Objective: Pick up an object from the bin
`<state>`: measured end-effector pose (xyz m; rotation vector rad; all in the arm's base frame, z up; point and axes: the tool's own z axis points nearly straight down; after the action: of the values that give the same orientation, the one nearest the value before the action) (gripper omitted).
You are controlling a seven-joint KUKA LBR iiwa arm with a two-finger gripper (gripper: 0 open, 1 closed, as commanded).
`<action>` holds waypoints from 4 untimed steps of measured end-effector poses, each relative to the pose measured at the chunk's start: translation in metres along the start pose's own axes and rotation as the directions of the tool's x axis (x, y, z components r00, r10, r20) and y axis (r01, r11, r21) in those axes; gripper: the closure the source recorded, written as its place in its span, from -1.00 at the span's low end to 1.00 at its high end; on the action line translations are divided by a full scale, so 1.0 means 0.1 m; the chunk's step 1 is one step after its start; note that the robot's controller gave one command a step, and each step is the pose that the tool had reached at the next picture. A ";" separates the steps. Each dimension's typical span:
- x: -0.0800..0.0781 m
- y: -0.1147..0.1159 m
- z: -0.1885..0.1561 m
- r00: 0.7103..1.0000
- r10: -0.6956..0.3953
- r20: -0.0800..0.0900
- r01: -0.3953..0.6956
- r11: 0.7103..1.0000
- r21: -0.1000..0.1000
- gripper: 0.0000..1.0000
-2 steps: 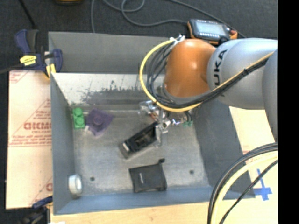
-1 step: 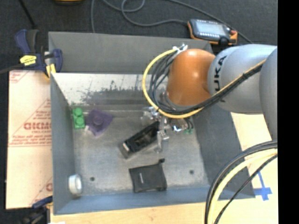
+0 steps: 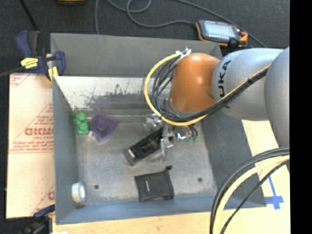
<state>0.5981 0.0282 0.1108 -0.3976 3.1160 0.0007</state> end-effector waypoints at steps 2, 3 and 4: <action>-0.31 0.08 0.39 0.935 -0.354 0.003 0.354 0.935 0.003 1.00; -0.31 0.08 0.39 0.935 -0.353 0.003 0.353 0.935 0.003 1.00; -0.14 0.05 0.05 0.931 -0.365 -0.010 0.365 0.931 -0.007 1.00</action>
Offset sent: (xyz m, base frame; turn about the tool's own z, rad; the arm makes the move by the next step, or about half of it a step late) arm 0.0258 0.0178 -0.0408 -0.3672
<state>0.6109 0.0367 0.1058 -0.9724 2.9994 0.0054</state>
